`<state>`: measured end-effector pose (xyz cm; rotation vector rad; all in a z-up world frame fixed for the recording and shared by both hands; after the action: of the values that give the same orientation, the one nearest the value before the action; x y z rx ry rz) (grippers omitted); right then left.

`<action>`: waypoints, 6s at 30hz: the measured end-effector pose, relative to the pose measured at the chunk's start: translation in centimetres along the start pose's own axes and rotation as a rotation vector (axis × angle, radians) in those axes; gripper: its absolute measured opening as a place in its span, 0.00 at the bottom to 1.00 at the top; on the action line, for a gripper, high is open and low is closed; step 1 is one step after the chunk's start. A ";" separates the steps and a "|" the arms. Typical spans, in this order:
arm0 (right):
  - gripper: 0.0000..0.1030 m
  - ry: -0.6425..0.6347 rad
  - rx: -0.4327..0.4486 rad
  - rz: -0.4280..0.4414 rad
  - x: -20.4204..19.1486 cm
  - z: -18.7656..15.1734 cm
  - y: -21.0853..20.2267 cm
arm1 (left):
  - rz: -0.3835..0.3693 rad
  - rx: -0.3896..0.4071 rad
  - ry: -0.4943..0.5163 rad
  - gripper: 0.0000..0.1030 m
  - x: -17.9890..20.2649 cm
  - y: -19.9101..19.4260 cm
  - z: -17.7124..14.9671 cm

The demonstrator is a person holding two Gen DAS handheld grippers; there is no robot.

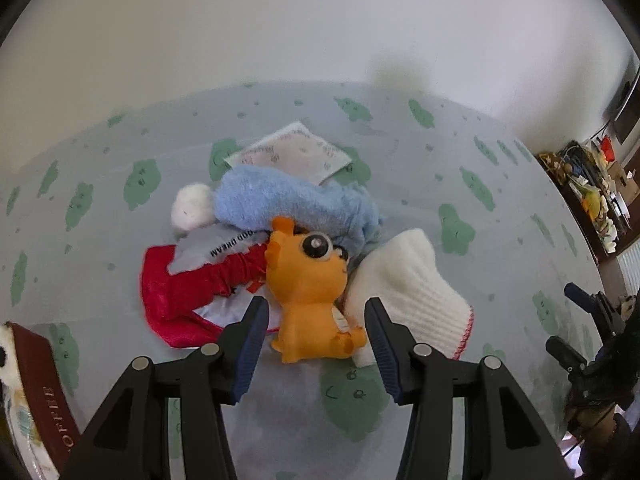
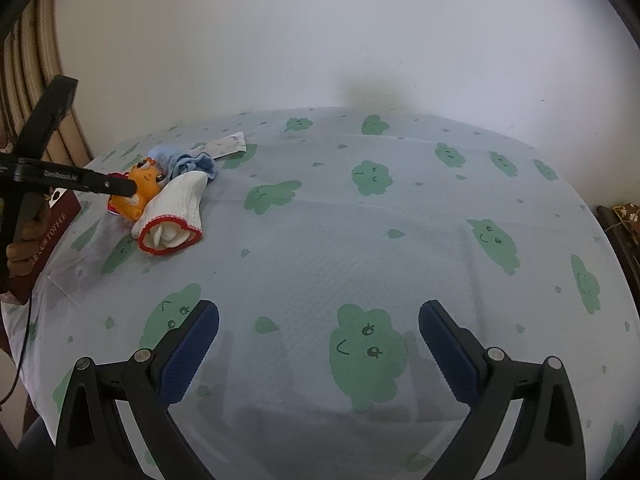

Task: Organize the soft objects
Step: 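Move the left gripper to the orange rubber toy and grasp it, then grasp the white knit glove with red cuff using the right gripper, then place the orange toy in the tin with left while right carries the glove into the tin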

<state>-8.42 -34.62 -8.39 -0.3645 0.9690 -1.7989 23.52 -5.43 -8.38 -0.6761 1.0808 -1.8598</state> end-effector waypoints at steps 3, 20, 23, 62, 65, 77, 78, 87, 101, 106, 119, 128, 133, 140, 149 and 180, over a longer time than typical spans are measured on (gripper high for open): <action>0.97 -0.002 -0.006 0.002 0.0 -0.1 0.1 | -0.002 0.002 0.002 0.49 0.0 0.8 -0.1; 0.97 0.007 -0.032 -0.004 0.1 -0.2 0.6 | 0.061 0.153 -0.135 0.34 2.9 -5.0 -6.0; 0.98 0.001 -0.035 -0.008 0.1 -0.2 0.6 | 0.041 0.162 -0.187 0.34 3.9 -6.9 -8.4; 0.99 -0.166 -0.230 0.151 -13.4 2.8 9.8 | 0.000 0.238 -0.288 0.31 5.1 -12.8 -16.6; 0.69 -0.156 -0.248 0.158 -13.7 3.0 10.4 | -0.011 0.234 -0.302 0.31 4.8 -12.7 -16.6; 0.30 -0.126 -0.201 0.209 -14.0 1.8 7.6 | 0.021 0.306 -0.324 0.31 3.1 -16.6 -15.1; 0.30 -0.115 -0.198 0.214 -13.8 1.5 7.2 | 0.031 0.314 -0.332 0.31 2.7 -17.2 -15.1; 0.30 -0.094 -0.192 0.239 -13.6 -0.3 5.5 | 0.207 0.366 -0.385 0.31 -4.2 -23.6 -16.5; 0.30 -0.086 -0.184 0.216 -13.5 -0.5 5.6 | 0.433 0.187 -0.499 0.33 -14.7 -21.8 -25.1; 0.30 -0.087 -0.188 0.209 -13.5 -0.5 5.8 | 0.465 0.165 -0.501 0.37 -15.4 -21.4 -26.0; 0.31 -0.072 -0.193 0.221 -13.3 -0.5 5.9 | 0.499 0.307 -0.510 0.49 -13.0 -25.8 -25.1; 0.31 -0.040 -0.218 0.251 -14.1 -0.2 4.7 | 0.552 0.313 -0.605 0.49 -8.0 -26.9 -30.1; 0.31 -0.068 -0.193 0.295 -17.7 -0.3 1.8 | 0.536 0.301 -0.671 0.49 -8.6 -26.5 -32.4; 0.31 -0.140 -0.208 0.444 -26.6 -0.8 -1.7 | 0.582 0.292 -0.716 0.49 -9.8 -26.8 -34.2; 0.32 -0.349 -0.317 0.591 -41.9 -5.0 -0.9 | 0.600 0.254 -0.726 0.49 -10.3 -26.6 -34.8; 0.92 -0.401 -0.164 0.589 -43.3 -6.9 -2.4 | 0.602 0.146 -0.576 0.49 -8.8 -24.3 -33.1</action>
<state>4.66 6.94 -2.98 -0.4635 0.8271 -1.0655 -7.67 22.13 -3.18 -0.6519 0.6586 -1.1134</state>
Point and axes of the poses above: each gripper's, at about its wrist camera, not at the fingertips, and y roughly the way its jaws point, x to its right, z to its top, the point moved 6 cm from there along y, roughly the way its jaws point, and after that the axes turned 14 degrees about y, right-handed, at the moved point
